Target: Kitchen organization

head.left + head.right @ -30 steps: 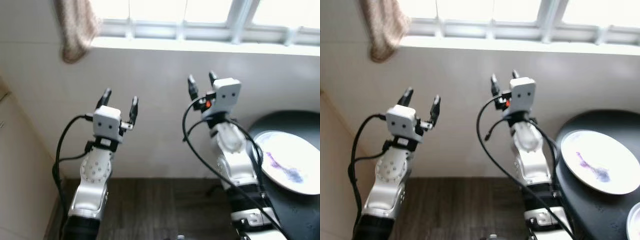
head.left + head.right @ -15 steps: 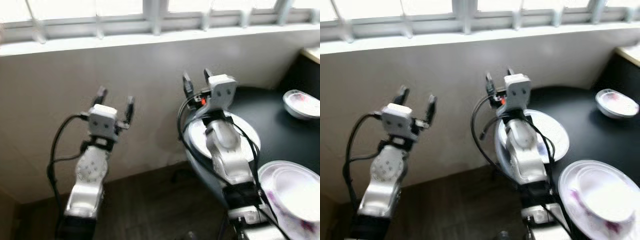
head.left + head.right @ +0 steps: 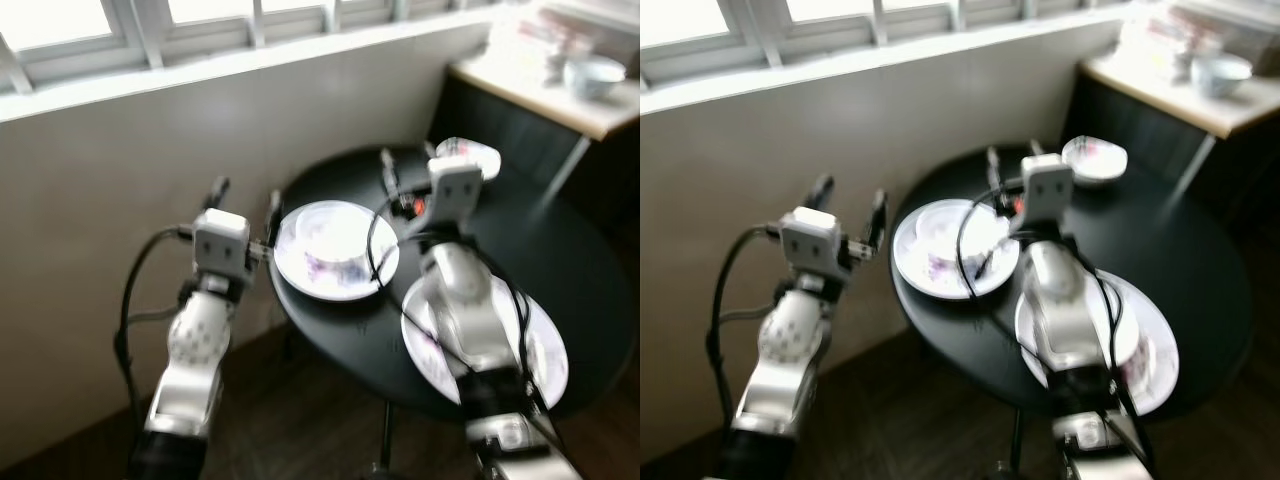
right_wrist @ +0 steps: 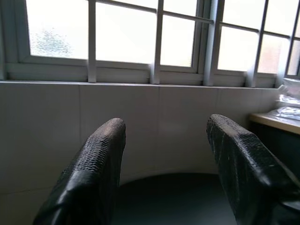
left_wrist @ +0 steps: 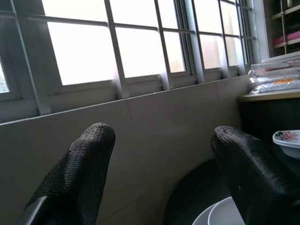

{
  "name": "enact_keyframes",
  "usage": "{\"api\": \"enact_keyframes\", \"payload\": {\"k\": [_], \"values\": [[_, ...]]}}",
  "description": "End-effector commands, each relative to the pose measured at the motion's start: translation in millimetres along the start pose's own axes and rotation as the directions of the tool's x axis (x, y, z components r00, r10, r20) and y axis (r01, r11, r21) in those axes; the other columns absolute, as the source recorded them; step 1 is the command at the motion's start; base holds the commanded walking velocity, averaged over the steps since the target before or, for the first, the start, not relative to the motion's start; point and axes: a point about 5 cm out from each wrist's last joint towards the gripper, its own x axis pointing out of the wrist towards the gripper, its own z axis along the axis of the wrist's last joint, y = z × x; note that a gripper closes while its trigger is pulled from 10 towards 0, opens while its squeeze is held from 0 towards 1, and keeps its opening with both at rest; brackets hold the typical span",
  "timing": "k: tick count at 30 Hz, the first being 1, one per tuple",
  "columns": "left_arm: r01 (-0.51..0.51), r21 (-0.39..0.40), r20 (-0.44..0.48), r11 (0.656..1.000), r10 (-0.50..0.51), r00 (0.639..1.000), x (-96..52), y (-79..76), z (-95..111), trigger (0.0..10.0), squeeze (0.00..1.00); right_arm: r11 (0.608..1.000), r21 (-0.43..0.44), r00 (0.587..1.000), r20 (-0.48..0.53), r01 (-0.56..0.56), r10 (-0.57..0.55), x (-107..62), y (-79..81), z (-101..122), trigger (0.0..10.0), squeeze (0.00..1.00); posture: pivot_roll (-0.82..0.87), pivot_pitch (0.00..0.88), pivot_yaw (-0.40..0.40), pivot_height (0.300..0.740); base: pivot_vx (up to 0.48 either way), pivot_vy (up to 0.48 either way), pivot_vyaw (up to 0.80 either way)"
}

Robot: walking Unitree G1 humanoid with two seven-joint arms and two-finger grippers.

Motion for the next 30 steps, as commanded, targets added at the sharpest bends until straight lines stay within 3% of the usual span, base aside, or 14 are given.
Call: {"api": "enact_keyframes", "payload": {"k": [1, 10, 16, 21, 30], "values": [[0.004, 0.007, -0.003, 1.000, -0.004, 1.000, -0.1, 0.4, 0.6, 10.0, 0.00, 1.000, -0.003, 1.000, 0.000, -0.009, 0.009, 2.5, 3.9, 1.6, 10.0, 0.00, -0.01, 0.000, -0.023, 0.740, 0.000, 0.000, 0.00], [0.003, 0.004, -0.009, 1.000, -0.003, 1.000, -1.1, -0.5, -0.8, 10.0, 0.00, 1.000, -0.006, 1.000, -0.017, 0.005, -0.005, 2.3, 3.0, -0.4, 10.0, 0.00, -0.01, 0.000, -0.024, 0.740, 0.000, 0.000, -0.76], [-0.001, -0.011, -0.029, 1.000, 0.001, 1.000, -0.5, 0.2, -2.7, 10.0, 0.00, 1.000, -0.029, 1.000, -0.021, 0.000, 0.000, 2.5, 3.9, -1.2, 10.0, 0.00, -0.01, 0.000, -0.024, 0.740, 0.000, 0.000, 0.00], [0.003, -0.010, -0.027, 1.000, -0.003, 1.000, -0.2, -0.3, -2.5, 10.0, 0.00, 0.999, -0.033, 1.000, -0.025, 0.000, -0.001, 2.3, 3.9, -1.6, 10.0, 0.00, -0.01, 0.000, -0.024, 0.740, 0.000, 0.467, 0.00], [-0.003, -0.012, -0.011, 1.000, 0.003, 1.000, 0.3, 0.3, -0.3, 10.0, 0.00, 1.000, -0.029, 1.000, -0.028, 0.007, -0.008, 2.1, 2.9, -2.0, 10.0, 0.00, -0.01, 0.000, -0.026, 0.740, 0.000, 0.000, 0.00]]}}
